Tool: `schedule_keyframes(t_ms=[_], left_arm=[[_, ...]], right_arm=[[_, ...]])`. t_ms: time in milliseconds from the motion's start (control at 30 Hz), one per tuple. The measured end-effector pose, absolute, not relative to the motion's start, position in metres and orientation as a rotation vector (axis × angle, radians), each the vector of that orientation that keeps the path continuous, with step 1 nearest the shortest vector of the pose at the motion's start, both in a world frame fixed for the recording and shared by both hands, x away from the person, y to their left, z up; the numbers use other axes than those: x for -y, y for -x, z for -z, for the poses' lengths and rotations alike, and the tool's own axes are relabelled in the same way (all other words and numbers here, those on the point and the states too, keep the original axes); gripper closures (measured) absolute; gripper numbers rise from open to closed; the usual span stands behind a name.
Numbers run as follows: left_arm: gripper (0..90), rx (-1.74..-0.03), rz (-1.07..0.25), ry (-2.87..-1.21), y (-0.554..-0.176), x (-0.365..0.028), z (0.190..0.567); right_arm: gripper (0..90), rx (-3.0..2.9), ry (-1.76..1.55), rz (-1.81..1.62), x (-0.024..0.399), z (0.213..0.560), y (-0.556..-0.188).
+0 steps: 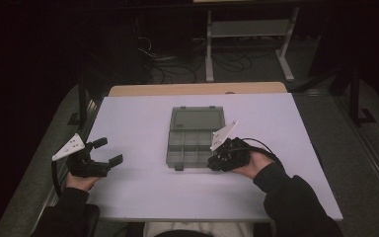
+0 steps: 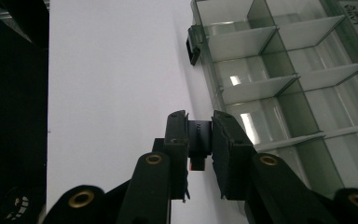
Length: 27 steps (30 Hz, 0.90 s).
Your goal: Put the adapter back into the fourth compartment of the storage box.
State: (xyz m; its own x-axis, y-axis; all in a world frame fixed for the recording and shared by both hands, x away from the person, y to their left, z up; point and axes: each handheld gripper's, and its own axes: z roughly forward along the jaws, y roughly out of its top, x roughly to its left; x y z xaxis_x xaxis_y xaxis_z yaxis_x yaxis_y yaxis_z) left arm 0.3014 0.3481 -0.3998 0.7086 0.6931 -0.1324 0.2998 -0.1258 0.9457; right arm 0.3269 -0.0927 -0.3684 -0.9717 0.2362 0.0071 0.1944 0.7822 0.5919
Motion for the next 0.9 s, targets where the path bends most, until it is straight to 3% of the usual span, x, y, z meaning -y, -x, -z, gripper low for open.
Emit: schedule_keyframes(t_ms=[900], left_arm=[[0.0,-0.801,-0.408,-1.717,-0.301,-0.348,0.400]], right_arm=[[75.0,-2.867,-0.378,-0.969,0.095,0.348,-0.349]])
